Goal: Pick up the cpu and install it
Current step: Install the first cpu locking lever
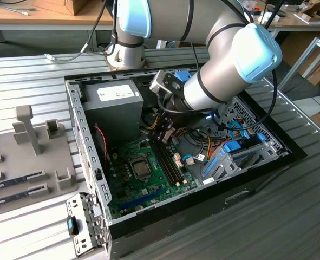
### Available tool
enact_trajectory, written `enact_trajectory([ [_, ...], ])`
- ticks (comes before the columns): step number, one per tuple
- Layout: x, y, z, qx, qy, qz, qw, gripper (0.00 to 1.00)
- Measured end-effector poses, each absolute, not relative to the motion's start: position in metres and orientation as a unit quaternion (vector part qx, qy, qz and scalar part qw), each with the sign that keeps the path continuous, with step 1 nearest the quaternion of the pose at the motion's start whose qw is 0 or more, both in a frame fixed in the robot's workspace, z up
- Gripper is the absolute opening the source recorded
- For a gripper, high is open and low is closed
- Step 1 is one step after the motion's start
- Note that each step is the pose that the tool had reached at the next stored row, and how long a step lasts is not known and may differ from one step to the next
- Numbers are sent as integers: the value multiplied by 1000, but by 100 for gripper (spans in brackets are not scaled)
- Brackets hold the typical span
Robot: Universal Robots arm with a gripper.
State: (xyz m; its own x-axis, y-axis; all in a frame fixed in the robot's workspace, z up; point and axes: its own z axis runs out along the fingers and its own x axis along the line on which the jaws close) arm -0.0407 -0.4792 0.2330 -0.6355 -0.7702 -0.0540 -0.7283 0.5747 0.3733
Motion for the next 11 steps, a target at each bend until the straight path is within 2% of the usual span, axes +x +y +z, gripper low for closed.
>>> enact_trajectory([
  [11,-41,-466,231,439,-877,-183,60,11],
])
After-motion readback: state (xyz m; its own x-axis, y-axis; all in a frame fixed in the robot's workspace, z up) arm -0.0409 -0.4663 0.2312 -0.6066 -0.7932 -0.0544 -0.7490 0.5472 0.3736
